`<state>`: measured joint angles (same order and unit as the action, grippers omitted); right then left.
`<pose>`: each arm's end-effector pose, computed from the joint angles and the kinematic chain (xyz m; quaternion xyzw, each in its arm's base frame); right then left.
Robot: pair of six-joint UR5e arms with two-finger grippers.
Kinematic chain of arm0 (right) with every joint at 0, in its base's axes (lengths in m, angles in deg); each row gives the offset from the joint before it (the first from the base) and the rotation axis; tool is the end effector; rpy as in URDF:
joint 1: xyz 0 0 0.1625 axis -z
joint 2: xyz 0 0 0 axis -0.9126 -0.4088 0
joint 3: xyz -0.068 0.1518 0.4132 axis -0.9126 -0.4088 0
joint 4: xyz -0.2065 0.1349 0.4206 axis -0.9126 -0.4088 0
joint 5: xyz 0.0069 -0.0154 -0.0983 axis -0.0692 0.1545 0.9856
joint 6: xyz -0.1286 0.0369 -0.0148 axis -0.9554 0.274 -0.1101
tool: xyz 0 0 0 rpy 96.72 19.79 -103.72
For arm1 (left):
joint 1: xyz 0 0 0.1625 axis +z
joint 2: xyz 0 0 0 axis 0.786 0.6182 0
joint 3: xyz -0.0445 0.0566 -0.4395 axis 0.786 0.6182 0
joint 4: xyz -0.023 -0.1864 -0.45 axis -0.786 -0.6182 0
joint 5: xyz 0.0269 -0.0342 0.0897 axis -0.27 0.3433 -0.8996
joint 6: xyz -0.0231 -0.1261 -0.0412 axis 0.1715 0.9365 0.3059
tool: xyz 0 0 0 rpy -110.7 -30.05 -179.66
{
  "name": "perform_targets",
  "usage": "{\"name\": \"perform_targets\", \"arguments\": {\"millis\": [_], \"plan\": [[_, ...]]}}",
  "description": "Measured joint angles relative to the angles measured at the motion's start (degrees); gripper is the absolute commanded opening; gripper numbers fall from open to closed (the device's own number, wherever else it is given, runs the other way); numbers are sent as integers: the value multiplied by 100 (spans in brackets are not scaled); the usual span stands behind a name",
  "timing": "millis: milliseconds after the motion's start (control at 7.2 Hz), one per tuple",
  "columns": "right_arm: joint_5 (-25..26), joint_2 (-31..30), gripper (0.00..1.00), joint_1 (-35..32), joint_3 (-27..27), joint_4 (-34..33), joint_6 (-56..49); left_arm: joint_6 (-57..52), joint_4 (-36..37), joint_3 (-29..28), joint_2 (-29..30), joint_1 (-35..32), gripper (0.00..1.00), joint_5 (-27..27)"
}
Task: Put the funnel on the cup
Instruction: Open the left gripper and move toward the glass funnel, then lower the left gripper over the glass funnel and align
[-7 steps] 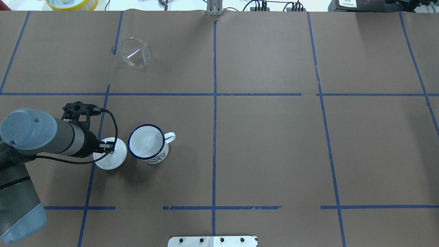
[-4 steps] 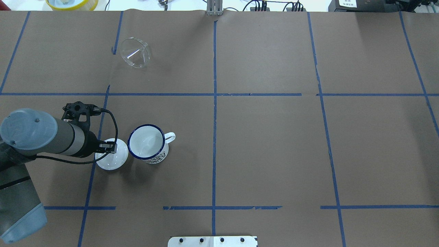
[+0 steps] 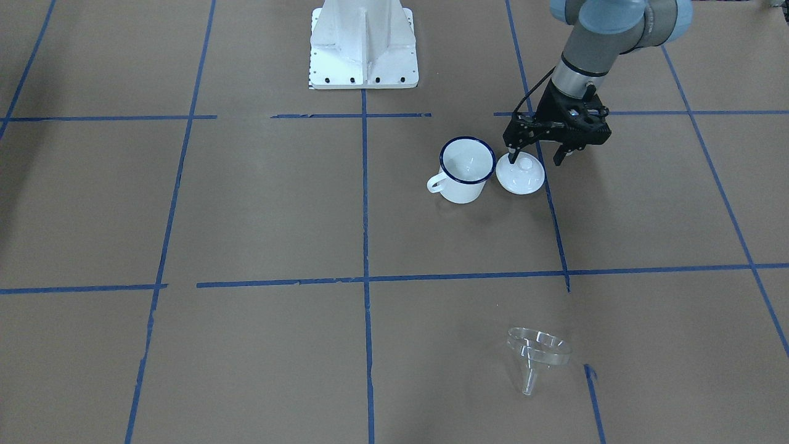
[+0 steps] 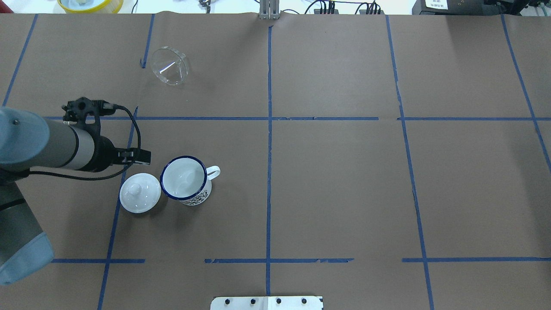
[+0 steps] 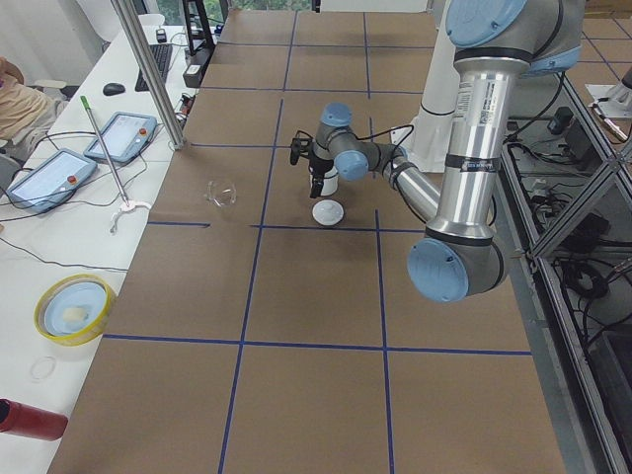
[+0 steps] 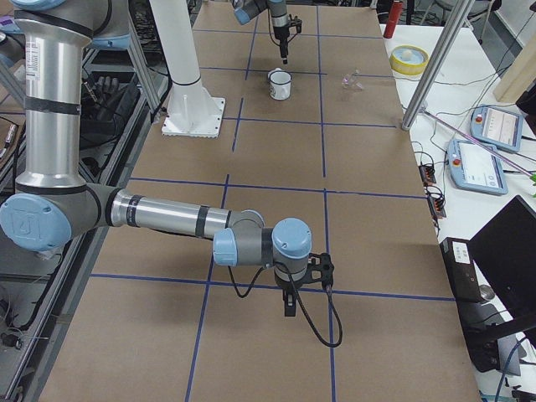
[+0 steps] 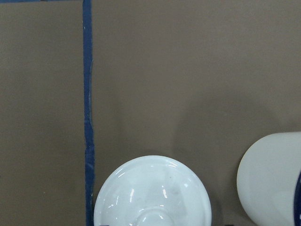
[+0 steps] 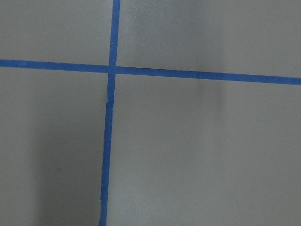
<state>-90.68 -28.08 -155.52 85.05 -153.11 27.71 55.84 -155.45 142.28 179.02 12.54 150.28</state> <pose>0.0414 -0.5242 0.7554 0.0273 -0.3521 -0.0110 0.9355 0.4131 -0.4625 0.3341 0.1159 0.4412 -0.0766 0.8866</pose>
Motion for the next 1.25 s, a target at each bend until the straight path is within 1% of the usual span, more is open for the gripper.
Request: {"name": "perform_targets", "arguments": {"millis": [139, 278, 417, 556, 694, 833, 1111, 1250], "plan": [[0, 0, 100, 0, 0, 0, 0, 696, -248, -61, 125, -276, 100, -1], [0, 0, 100, 0, 0, 0, 0, 1511, -788, -260, 201, -448, 100, -85], [0, 0, 100, 0, 0, 0, 0, 2293, -1536, -659, 333, -523, 100, -369], [0, 0, 100, 0, 0, 0, 0, 3024, -2242, -1316, 662, -542, 100, -771], [0, 0, 100, 0, 0, 0, 0, 3726, -2675, -2108, 1159, -534, 100, -1103], [0, 0, 100, 0, 0, 0, 0, 4362, -2868, -2834, 1675, -518, 100, -1432], [0, 0, 100, 0, 0, 0, 0, 5018, -3208, -3716, 2190, -499, 100, -1923], [0, 0, 100, 0, 0, 0, 0, 5117, -3344, -4064, 2353, -493, 100, -2045]]}}
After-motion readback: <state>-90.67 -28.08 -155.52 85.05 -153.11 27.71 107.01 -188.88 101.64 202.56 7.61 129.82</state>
